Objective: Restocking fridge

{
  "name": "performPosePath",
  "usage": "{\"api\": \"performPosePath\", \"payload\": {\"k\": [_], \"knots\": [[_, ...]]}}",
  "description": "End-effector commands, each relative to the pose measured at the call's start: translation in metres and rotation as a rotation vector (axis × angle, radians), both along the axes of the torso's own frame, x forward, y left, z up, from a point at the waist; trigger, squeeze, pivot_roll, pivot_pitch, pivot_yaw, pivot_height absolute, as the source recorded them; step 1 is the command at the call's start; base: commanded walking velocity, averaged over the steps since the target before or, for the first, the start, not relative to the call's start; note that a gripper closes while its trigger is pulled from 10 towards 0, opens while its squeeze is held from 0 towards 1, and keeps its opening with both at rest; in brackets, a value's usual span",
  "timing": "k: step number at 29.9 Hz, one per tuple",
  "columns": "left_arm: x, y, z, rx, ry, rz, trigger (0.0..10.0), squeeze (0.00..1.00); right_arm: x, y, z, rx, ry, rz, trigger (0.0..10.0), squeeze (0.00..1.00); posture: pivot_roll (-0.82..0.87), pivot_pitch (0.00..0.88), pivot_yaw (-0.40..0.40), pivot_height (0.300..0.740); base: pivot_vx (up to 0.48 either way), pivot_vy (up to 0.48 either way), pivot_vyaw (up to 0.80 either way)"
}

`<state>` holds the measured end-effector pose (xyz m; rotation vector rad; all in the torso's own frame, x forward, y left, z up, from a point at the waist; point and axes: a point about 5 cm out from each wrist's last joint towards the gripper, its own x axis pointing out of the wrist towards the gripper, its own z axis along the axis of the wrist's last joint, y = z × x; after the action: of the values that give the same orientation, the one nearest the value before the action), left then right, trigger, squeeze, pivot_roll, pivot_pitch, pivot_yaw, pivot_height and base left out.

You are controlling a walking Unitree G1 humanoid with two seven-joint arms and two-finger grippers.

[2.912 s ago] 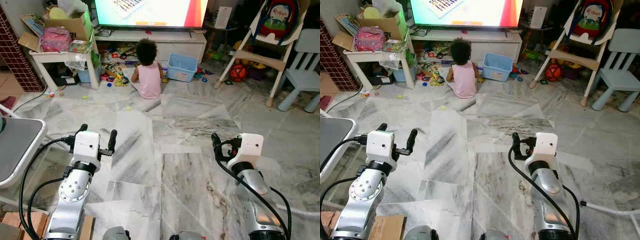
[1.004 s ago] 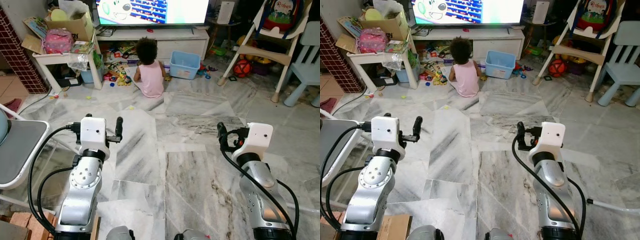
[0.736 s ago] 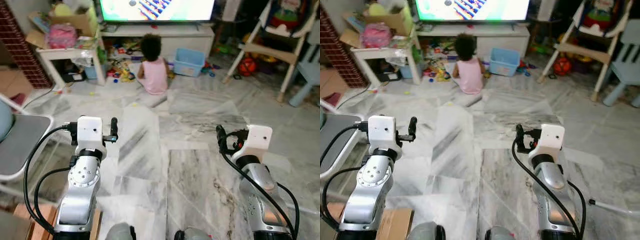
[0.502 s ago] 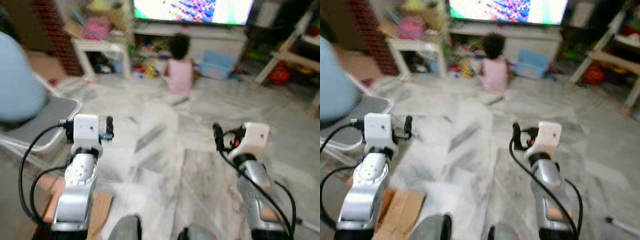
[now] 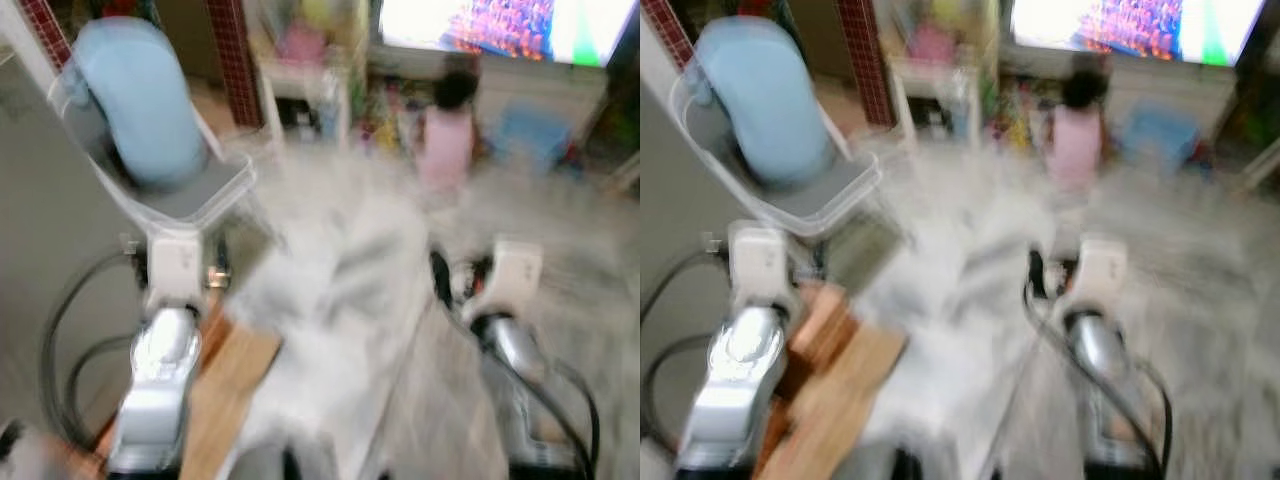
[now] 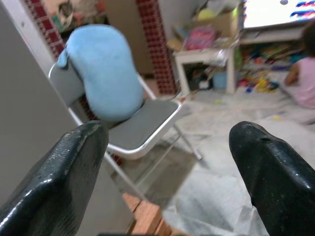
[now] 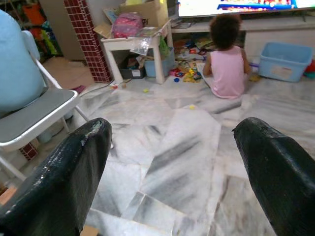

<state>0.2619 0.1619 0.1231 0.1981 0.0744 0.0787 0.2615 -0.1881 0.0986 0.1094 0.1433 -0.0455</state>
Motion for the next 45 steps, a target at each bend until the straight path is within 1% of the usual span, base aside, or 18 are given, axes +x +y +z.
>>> {"api": "performPosePath", "payload": {"k": [1, 3, 6, 13, 21, 22, 23, 24, 25, 26, 29, 30, 31, 32, 33, 36, 40, 45], "knots": [[0.003, 0.003, 0.005, -0.019, -0.012, -0.006, 10.0, 0.0, 0.002, -0.002, 0.005, 0.005, -0.023, -0.016, 10.0, 0.0, 0.02, 0.0, 0.039, 0.74, 0.0, 0.0, 0.0], [0.008, 0.008, 0.004, -0.04, 0.006, 0.036, 10.0, 0.0, 0.003, -0.002, 0.007, 0.009, -0.029, -0.015, 10.0, 0.0, 0.02, 0.0, 0.036, 0.74, 0.0, 0.367, 0.0], [0.008, 0.009, 0.004, -0.047, 0.007, 0.043, 10.0, 0.0, 0.004, -0.002, 0.008, 0.007, -0.032, -0.014, 10.0, 0.0, 0.02, 0.0, 0.036, 0.74, 0.0, 0.439, 0.0], [0.004, 0.008, 0.001, -0.067, 0.023, 0.044, 10.0, 0.0, 0.009, -0.003, 0.011, 0.007, -0.04, -0.011, 10.0, 0.0, 0.02, 0.0, 0.025, 0.74, -0.254, 0.388, 0.0], [0.002, 0.014, 0.007, -0.059, -0.039, 0.077, 10.0, 0.0, 0.006, -0.003, 0.009, 0.009, -0.029, -0.01, 10.0, 0.0, 0.02, 0.0, 0.021, 0.74, -0.308, 0.371, 0.0], [0.001, 0.017, 0.008, -0.053, -0.047, 0.093, 10.0, 0.22, 0.006, -0.003, 0.009, 0.011, -0.029, -0.007, 10.0, 0.0, 0.02, 0.0, 0.019, 0.74, -0.307, 0.371, 0.0], [0.001, 0.017, 0.008, -0.053, -0.047, 0.093, 10.0, 0.22, 0.006, -0.003, 0.009, 0.011, -0.029, -0.007, 10.0, 0.0, 0.02, 0.0, 0.019, 0.74, -0.307, 0.371, 0.0], [0.0, 0.019, 0.008, -0.052, -0.047, 0.108, 10.0, 0.42, 0.006, -0.003, 0.009, 0.011, -0.028, -0.006, 10.0, 0.0, 0.02, 0.0, 0.019, 0.74, -0.307, 0.375, 0.0], [0.0, 0.019, 0.008, -0.052, -0.047, 0.108, 10.0, 0.42, 0.006, -0.003, 0.009, 0.011, -0.028, -0.006, 10.0, 0.0, 0.02, 0.0, 0.019, 0.74, -0.307, 0.375, 0.0], [-0.001, 0.021, 0.007, -0.051, -0.046, 0.116, 10.0, 0.6, 0.006, -0.004, 0.009, 0.011, -0.028, -0.005, 10.0, 0.0, 0.02, 0.0, 0.018, 0.74, -0.307, 0.371, 0.0], [-0.004, 0.02, 0.004, -0.045, -0.032, 0.115, 10.0, 0.58, 0.008, -0.002, 0.01, -0.013, -0.031, 0.01, 10.0, 0.0, 0.02, 0.0, 0.015, 0.74, -0.307, 0.371, 0.34], [-0.004, 0.02, 0.003, -0.048, -0.029, 0.111, 10.0, 0.55, 0.008, -0.002, 0.01, -0.017, -0.033, 0.015, 10.0, 0.0, 0.02, 0.0, 0.015, 0.74, -0.304, 0.375, 0.8], [-0.004, 0.018, 0.003, -0.054, -0.032, 0.089, 10.0, 0.46, 0.008, 0.0, 0.01, -0.02, -0.034, 0.02, 10.0, 0.0, 0.02, 0.0, 0.015, 0.74, -0.277, 0.398, 0.8], [-0.004, 0.017, 0.004, -0.057, -0.036, 0.075, 10.0, 0.46, 0.008, 0.0, 0.01, -0.02, -0.034, 0.02, 10.0, 0.0, 0.02, 0.0, 0.015, 0.74, -0.277, 0.398, 0.8], [-0.003, 0.016, 0.006, -0.065, -0.056, 0.061, 10.0, 0.26, 0.008, 0.0, 0.01, -0.019, -0.033, 0.017, 10.0, 0.0, 0.02, 0.0, 0.012, 0.74, 0.0, 0.465, 0.8], [-0.004, 0.019, 0.011, -0.039, -0.093, 0.069, 10.0, 0.25, 0.008, -0.001, 0.009, -0.012, -0.029, 0.009, 10.0, 0.0, 0.03, 0.0, 0.012, 0.74, 0.0, 0.155, 0.27], [-0.003, 0.019, 0.012, -0.058, -0.087, 0.046, 10.0, 0.26, 0.008, -0.001, 0.009, -0.006, -0.03, 0.006, 10.0, 0.0, 0.03, 0.0, 0.012, 0.74, 0.0, 0.0, 0.0], [-0.002, 0.017, 0.012, -0.082, -0.086, 0.023, 10.0, 0.2, 0.009, 0.0, 0.011, -0.01, -0.041, 0.003, 10.0, 0.0, 0.02, 0.0, 0.018, 0.74, 0.0, 0.0, 0.0]]}}
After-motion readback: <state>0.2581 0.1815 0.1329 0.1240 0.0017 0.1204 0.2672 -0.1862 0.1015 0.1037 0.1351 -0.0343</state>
